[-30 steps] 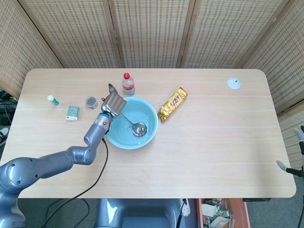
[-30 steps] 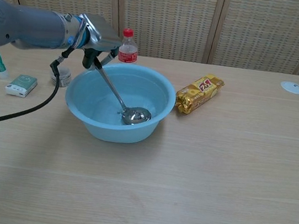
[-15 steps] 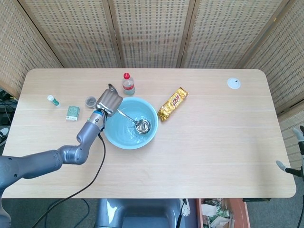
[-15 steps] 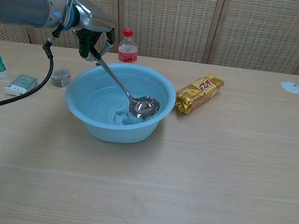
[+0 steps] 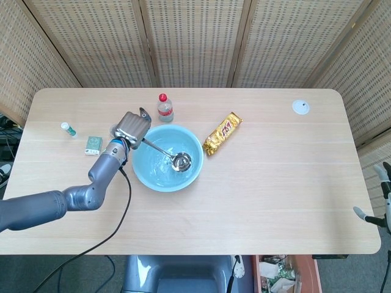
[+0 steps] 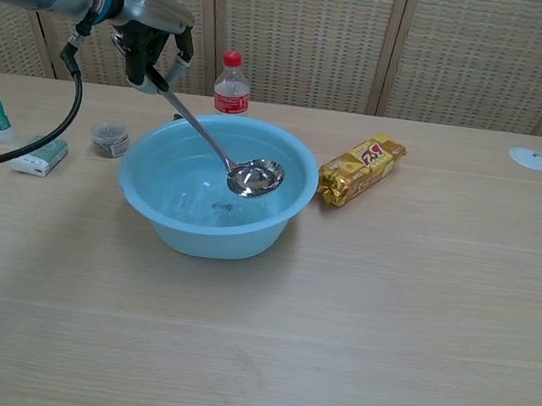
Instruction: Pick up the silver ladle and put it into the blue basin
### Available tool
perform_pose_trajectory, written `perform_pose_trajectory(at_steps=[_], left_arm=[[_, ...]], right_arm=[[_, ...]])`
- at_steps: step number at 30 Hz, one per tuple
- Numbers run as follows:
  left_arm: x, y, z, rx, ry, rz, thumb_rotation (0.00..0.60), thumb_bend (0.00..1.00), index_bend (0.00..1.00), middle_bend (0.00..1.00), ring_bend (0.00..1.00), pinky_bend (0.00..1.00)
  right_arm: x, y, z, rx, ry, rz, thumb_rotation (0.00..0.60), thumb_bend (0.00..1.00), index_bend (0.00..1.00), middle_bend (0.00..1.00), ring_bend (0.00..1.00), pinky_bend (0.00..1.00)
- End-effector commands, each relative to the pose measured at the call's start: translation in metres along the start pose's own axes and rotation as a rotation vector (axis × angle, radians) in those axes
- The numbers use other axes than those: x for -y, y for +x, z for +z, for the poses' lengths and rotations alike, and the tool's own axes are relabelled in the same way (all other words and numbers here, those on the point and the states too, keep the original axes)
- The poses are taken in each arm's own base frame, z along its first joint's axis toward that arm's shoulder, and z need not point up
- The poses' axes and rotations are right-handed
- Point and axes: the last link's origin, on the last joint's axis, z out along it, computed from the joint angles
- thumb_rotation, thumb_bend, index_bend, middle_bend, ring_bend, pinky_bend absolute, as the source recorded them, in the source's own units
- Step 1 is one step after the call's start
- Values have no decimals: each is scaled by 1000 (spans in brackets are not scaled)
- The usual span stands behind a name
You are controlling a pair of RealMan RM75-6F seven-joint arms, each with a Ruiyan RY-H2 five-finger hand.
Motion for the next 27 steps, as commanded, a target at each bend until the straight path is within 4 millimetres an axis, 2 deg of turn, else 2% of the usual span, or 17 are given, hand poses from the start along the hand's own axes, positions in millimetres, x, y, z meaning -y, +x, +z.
perform_pose_trajectory(at_steps=[1, 8, 14, 27], left_arm=[[4, 8, -6, 43, 12, -11, 600, 783, 1000, 1000, 979, 1000], [15, 31, -20, 82, 82, 21, 600, 784, 1000, 1000, 979, 1000], [17, 47, -36, 103, 126, 46, 600, 787, 1000, 1000, 979, 1000], [20, 53, -41, 139, 152, 45, 600, 791, 1000, 1000, 979, 1000]], right_arm=[[0, 0, 0, 1, 0, -1, 600, 0, 0, 0, 0, 0], [1, -1, 1, 1, -5, -4, 600, 0, 0, 0, 0, 0], [1, -2, 2, 1, -9, -10, 600, 0, 0, 0, 0, 0], [4, -4, 2, 6, -11, -21, 600, 0, 0, 0, 0, 0]])
